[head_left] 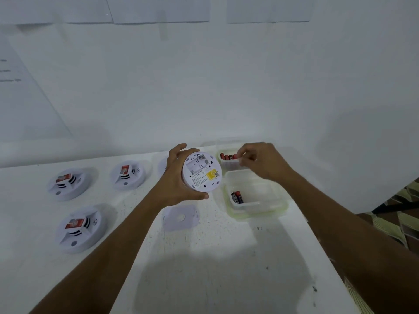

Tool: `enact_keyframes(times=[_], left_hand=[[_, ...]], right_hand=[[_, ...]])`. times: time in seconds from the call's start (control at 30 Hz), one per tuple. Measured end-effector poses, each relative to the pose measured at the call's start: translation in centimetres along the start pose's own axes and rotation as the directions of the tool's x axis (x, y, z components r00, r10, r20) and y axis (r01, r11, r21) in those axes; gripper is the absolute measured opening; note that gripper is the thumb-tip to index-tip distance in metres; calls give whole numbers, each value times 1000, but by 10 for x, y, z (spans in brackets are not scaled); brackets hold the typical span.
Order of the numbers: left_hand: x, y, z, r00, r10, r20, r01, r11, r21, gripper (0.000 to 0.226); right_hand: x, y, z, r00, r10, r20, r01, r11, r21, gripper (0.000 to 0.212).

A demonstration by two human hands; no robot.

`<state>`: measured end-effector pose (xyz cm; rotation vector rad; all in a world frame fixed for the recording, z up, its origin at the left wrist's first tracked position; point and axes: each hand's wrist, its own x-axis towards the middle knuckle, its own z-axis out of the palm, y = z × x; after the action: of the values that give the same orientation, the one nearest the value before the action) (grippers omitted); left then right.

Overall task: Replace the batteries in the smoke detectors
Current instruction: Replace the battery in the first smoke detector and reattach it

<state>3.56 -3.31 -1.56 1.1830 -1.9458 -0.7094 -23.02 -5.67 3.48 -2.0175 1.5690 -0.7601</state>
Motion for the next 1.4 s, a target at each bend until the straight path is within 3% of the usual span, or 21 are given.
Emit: enact_keyframes(times=[0.07, 0.23, 0.33, 0.5, 0.67, 0.83, 0.93, 1.03, 1.13, 1.27, 1.4], left_hand=[[4, -1, -3, 1000, 0, -3, 0, 1000, -15, 107], [11, -8, -5, 1000, -5, 0, 5, 1000, 2, 107], [14, -13, -5, 1000, -8, -3, 8, 1000, 1, 106], [22, -20, -5, 1000, -13, 1, 13, 1000, 14, 105], [30, -25, -4, 1000, -23, 4, 23, 1000, 4, 106], [35, -30, -1, 1000, -23, 4, 23, 1000, -3, 105], [38, -27, -1, 1000, -22, 3, 22, 999, -27, 107], [38, -24, 0, 1000, -23, 9, 23, 999, -41, 109], [38, -22, 4, 999, -25, 25, 26, 998, -49, 105], [37, -13, 10, 999, -8, 44, 11, 998, -61, 100], [31, -9, 10, 999, -9, 43, 11, 998, -55, 100]], right_hand=[[22, -1, -4, 1000, -4, -20, 4, 1000, -22, 12], [70, 11, 14, 981, 66, 180, -27, 977, -212, 13], [87, 13, 26, 973, 92, 211, -30, 960, -280, 19], [103, 16, 34, 951, 159, 263, -66, 941, -332, 23], [110, 23, 38, 945, 178, 275, -89, 947, -307, 9], [105, 23, 32, 966, 139, 219, -99, 978, -181, 5], [94, 20, 23, 991, 98, 87, -95, 995, -35, 5], [76, 4, 13, 992, 70, -108, -46, 976, 211, 4], [55, -18, 11, 984, 55, -172, 35, 878, 477, 6], [34, -36, 27, 989, 71, -127, 11, 835, 550, 7], [21, -35, 46, 974, 103, -200, 12, 864, 503, 6]])
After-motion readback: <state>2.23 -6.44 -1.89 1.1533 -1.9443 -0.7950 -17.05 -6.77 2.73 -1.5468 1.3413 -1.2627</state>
